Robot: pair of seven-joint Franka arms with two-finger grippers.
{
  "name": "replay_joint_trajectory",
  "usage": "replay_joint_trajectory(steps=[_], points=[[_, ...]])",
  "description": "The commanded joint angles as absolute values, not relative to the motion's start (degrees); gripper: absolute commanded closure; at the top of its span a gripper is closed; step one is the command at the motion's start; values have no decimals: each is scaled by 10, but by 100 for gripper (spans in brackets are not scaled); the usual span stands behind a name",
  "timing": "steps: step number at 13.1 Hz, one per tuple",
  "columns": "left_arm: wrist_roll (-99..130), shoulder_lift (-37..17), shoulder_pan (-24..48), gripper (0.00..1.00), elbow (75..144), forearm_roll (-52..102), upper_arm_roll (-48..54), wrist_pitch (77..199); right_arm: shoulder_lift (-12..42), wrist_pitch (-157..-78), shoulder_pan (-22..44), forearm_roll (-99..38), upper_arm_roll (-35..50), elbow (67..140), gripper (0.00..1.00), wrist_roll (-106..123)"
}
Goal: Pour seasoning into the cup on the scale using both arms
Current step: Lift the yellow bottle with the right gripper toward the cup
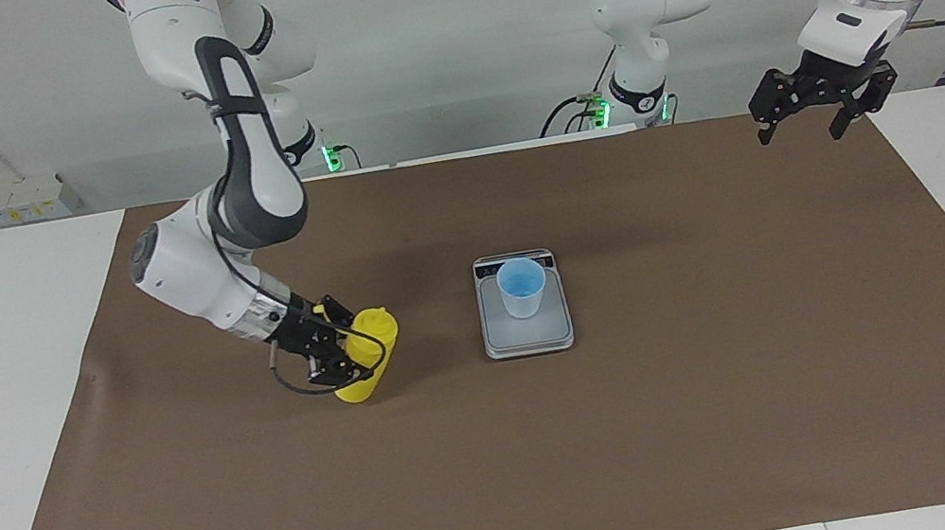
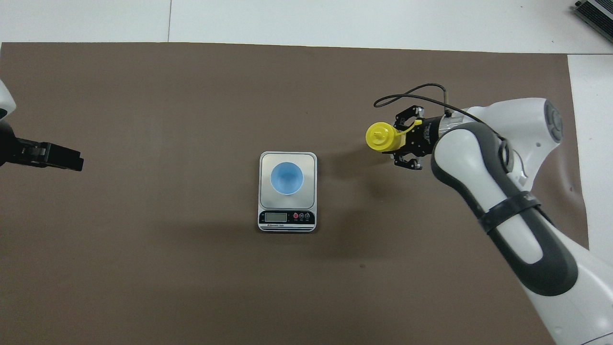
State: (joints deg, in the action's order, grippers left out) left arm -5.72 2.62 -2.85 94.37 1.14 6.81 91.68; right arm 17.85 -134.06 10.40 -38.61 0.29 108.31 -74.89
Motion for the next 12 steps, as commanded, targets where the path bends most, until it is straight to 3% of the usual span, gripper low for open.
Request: replay_joint_trajectory(steps=[1, 5, 12], points=[[-59, 39, -33, 0, 964, 2, 71, 923, 173, -1403, 152, -297, 1, 1087, 100, -841], [-55, 40, -32, 0, 961, -17, 72, 912, 188, -1445, 209, -108, 2, 1058, 100, -985], [-45, 41, -43, 0, 964, 22, 71, 923, 185, -1425, 265, 197, -1, 1043, 100, -1144]])
